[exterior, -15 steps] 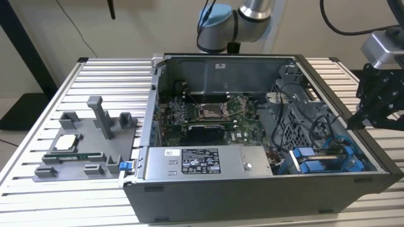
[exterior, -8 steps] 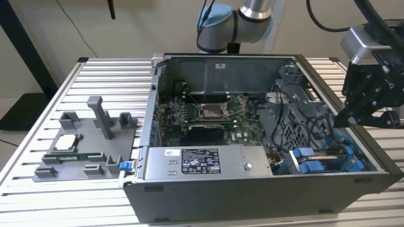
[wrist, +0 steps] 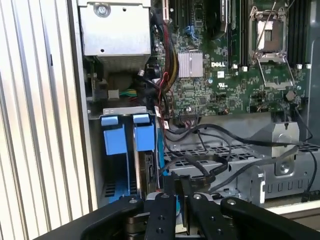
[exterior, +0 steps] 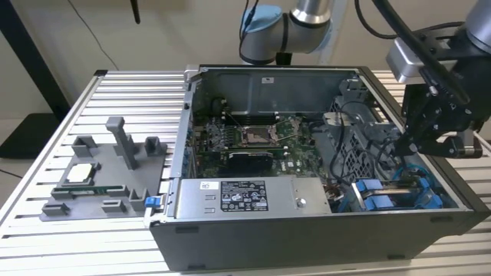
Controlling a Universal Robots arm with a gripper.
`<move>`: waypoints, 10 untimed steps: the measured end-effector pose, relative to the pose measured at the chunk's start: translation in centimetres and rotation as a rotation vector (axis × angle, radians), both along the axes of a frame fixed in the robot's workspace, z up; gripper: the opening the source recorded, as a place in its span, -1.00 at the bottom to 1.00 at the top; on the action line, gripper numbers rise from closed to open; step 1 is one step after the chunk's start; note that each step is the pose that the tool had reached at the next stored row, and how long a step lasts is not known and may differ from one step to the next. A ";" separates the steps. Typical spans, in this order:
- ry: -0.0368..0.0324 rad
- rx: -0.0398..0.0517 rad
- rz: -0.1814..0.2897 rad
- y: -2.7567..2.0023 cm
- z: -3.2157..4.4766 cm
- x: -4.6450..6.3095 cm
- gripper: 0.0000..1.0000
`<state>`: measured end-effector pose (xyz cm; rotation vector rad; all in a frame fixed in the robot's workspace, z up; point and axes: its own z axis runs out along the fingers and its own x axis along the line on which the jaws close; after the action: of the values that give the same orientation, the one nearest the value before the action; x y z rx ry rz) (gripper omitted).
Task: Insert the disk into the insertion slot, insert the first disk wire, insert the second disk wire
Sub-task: 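Insert the second disk wire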
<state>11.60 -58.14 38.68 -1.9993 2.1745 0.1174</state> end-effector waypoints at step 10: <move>-0.0663 -0.0033 0.003 -0.18 -0.47 -1.6 -1.00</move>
<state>10.01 -58.32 38.21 -1.9788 2.1329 0.0473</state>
